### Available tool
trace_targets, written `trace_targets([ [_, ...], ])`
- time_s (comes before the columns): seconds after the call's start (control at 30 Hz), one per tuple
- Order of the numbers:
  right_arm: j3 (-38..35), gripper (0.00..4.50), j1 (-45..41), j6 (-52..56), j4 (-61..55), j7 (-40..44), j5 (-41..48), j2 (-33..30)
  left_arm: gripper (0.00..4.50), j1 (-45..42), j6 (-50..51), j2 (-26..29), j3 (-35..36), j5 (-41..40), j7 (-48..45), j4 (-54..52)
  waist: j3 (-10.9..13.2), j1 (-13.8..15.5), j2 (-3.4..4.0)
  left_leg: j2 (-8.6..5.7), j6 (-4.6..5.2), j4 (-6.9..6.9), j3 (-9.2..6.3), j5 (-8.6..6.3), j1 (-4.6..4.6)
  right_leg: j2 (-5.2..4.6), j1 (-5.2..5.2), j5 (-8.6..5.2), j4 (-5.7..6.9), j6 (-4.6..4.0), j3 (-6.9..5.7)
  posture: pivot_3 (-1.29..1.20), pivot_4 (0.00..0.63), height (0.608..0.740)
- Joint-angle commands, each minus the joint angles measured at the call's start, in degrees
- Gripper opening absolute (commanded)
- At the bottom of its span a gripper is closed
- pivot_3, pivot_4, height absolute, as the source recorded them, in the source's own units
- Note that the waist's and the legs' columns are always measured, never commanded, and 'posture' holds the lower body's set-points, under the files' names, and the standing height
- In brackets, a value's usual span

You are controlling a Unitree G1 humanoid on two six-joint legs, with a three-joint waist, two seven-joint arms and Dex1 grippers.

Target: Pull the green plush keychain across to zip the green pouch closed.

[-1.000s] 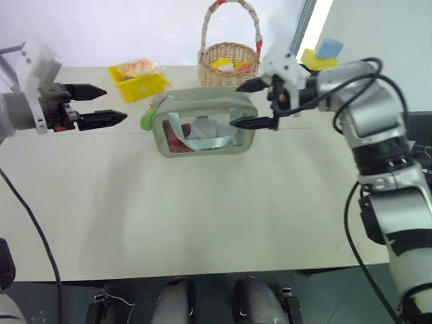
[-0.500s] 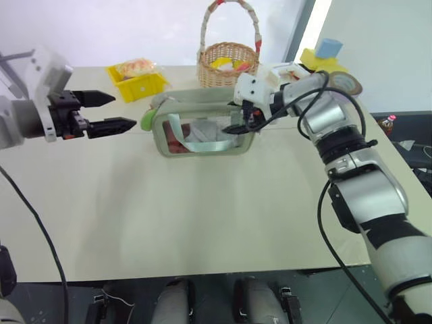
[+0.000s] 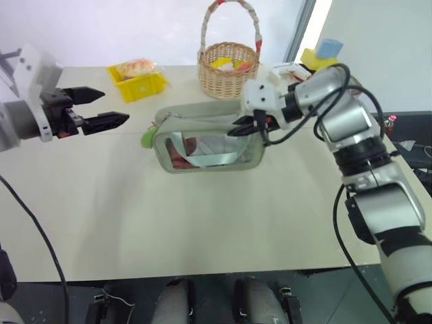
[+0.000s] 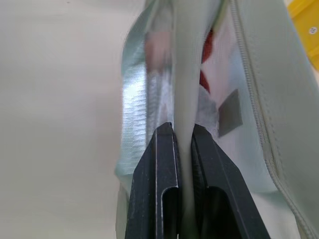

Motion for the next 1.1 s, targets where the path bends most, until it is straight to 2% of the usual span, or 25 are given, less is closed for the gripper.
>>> trace_targets([
  [0.03,-1.0,0.03,1.0,5.8,-7.2,-0.8,1.7,-0.5,4.50,-2.2,-1.7,0.0,-0.1,0.0,0.0,0.1,0.0,-0.1,0.00,0.00,0.00,0.00,0.00,0.00,0.00,0.00,0.00,0.00,0.00,0.00,0.00,0.00,0.150,0.739],
  [0.13,-1.2,0.03,1.3,11.0,-10.0,-2.9,1.7,0.2,4.50,-3.4,-2.5,-0.5,-1.2,0.5,-0.2,1.1,0.0,0.0,0.00,0.00,0.00,-0.02,-0.01,0.00,0.01,0.03,-0.01,0.00,0.01,0.00,-0.01,0.00,0.150,0.739],
  [0.27,-1.3,0.03,1.2,11.7,-11.0,-4.1,1.8,0.0,4.50,-4.4,-3.7,-1.3,-2.6,1.0,-0.4,2.3,0.0,0.0,0.00,-0.01,0.00,-0.01,-0.01,0.00,0.01,0.03,-0.01,0.00,0.01,0.00,-0.01,0.00,0.150,0.739],
  [0.37,-1.7,1.02,1.1,10.6,-10.6,-5.3,1.4,-0.6,4.50,-5.1,-4.8,-1.7,-3.8,1.5,-0.9,3.3,0.0,0.1,0.00,-0.03,0.00,-0.01,0.00,0.00,0.01,0.02,-0.01,0.00,0.00,0.00,-0.01,0.00,0.150,0.739],
  [0.47,-3.5,2.47,0.3,11.9,-11.3,-5.2,2.2,-2.8,4.50,-5.6,-5.4,-1.5,-4.3,2.0,-1.6,4.3,0.0,0.2,0.00,-0.03,0.00,0.00,0.00,0.00,0.00,0.02,-0.01,0.00,0.00,0.00,0.00,0.00,0.150,0.739],
  [0.73,-6.0,2.47,3.1,18.0,-18.1,-4.3,5.5,-10.3,4.50,-5.2,-6.9,-0.7,-4.9,3.7,-3.4,6.9,0.0,0.2,-0.01,-0.05,0.01,0.00,-0.01,0.00,0.00,0.01,0.00,0.00,-0.02,0.00,-0.01,0.00,0.150,0.739],
  [0.97,-4.9,2.47,8.7,15.9,-18.9,-7.7,5.3,-9.6,4.50,-4.0,-8.7,0.0,-7.4,6.6,-6.1,7.9,0.0,0.2,-0.01,-0.05,0.01,0.00,0.01,0.00,0.00,0.02,0.00,0.00,-0.02,0.00,0.00,0.00,0.150,0.739],
  [1.07,-4.1,1.68,12.0,12.0,-18.6,-7.7,5.4,-9.6,4.50,-1.7,-10.4,0.7,-9.1,8.3,-8.0,7.9,0.0,0.2,-0.01,-0.05,0.01,-0.01,0.00,-0.01,0.00,0.02,0.00,0.00,-0.03,0.00,0.00,0.00,0.150,0.739],
  [1.1,-3.9,1.19,12.5,10.8,-18.7,-7.7,5.2,-9.7,4.50,-0.8,-11.1,0.9,-9.6,8.8,-8.7,7.7,0.0,0.2,-0.01,-0.05,0.01,-0.01,0.00,-0.01,0.01,0.02,0.00,0.00,-0.03,0.00,0.00,0.00,0.150,0.739],
])
